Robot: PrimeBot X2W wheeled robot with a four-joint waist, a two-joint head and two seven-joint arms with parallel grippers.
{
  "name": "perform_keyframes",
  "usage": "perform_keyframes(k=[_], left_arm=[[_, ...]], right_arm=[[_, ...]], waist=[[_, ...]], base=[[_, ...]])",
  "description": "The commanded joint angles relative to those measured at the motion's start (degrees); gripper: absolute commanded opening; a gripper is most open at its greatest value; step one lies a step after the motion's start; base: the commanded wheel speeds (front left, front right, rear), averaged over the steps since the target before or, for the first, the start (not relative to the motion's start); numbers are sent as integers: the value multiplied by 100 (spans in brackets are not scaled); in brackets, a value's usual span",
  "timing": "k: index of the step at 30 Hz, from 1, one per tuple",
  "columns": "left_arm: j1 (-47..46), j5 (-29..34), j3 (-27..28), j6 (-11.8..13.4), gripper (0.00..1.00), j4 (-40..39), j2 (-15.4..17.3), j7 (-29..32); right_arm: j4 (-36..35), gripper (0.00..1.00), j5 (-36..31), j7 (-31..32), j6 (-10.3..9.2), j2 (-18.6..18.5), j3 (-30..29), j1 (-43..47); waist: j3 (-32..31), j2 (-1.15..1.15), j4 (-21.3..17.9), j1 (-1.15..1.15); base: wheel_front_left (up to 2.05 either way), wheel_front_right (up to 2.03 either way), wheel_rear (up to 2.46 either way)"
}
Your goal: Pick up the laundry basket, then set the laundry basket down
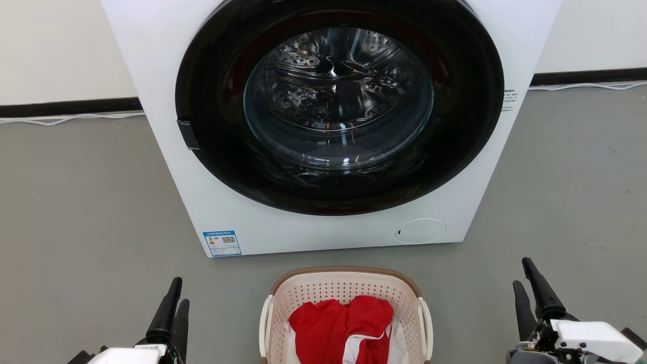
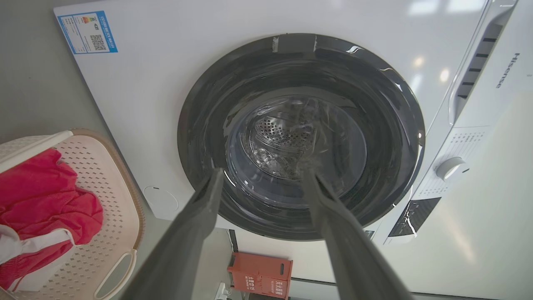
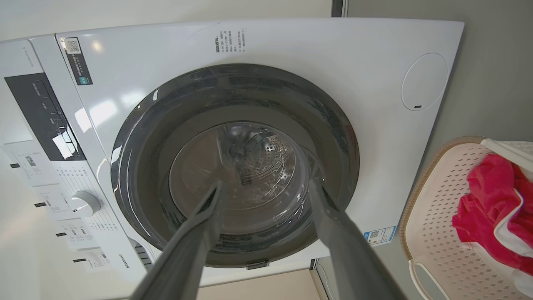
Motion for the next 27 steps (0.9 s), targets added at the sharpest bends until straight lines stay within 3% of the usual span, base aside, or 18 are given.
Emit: perform_keyframes(k=[1,15,27], left_arm=[[-210,55,-15,-4,100,-191,36,-51],[-274,511,-156,-8,100,-353,126,-293],[-296,1410,-274,-12,100,-477,159,-495]], right_arm=[[-214,100,-61,-81,5,-51,66,-182],[-368,100,-413,-314,9,-113,288,-227],[-510,100,-1132,-517,14,-145,435,-246]], waist=[[6,0,0,-4],[22,0,-6,-6],[29,0,-9,-6]], base=[[0,0,0],[0,0,0],[0,0,0]])
